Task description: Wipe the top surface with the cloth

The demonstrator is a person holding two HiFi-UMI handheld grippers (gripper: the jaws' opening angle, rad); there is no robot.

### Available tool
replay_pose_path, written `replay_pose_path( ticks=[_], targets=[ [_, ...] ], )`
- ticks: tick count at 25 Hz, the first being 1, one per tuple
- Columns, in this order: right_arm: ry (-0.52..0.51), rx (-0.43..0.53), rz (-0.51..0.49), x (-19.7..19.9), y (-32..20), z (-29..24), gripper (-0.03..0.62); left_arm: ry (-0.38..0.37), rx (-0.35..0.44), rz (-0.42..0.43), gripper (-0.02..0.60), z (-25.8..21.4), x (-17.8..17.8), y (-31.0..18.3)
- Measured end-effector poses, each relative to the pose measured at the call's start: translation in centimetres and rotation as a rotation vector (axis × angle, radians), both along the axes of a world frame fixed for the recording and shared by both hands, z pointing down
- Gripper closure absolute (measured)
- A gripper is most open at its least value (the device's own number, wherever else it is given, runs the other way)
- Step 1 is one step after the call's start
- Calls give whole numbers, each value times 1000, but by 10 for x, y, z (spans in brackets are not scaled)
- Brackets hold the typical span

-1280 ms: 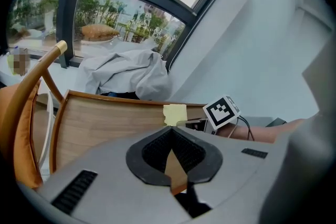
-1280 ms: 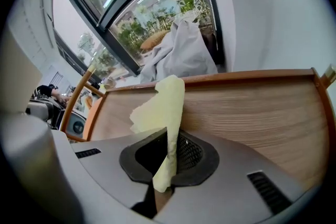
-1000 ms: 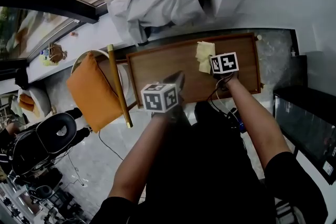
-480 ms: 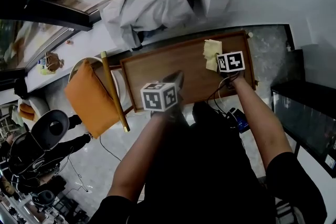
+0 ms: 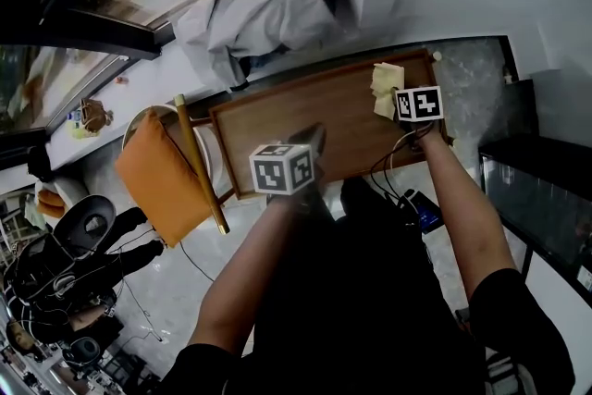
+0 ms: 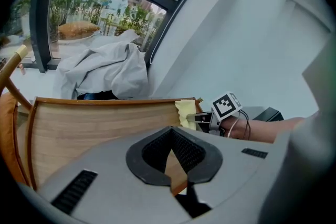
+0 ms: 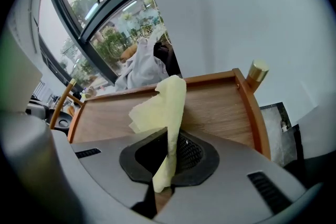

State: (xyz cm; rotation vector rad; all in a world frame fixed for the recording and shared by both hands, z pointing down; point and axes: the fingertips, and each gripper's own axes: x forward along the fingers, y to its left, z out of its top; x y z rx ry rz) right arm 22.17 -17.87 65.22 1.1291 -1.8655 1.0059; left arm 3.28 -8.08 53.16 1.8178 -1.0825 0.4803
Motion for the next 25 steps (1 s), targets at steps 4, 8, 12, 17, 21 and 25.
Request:
replay_pose_path(
  ticks=[4, 8, 12, 17, 21, 25],
  targets=[
    [13, 7, 30, 17, -5, -1, 562, 0, -4, 10, 572, 3, 6, 2],
    [21, 17, 82, 34, -8, -2, 562, -7, -8, 20, 572, 6, 8, 6],
    [45, 32, 114, 47, -11, -5, 562, -8, -7, 19, 572, 5, 6, 5],
    [75, 41, 144, 59, -13, -6, 562, -10, -8, 14, 572, 6, 3, 5],
    [103, 50, 158, 68, -14, -7, 562, -11, -7, 10, 572, 7, 2, 7],
    [164, 66, 190, 84, -15, -11, 562, -10, -5, 8, 572, 6, 0, 9]
  ],
)
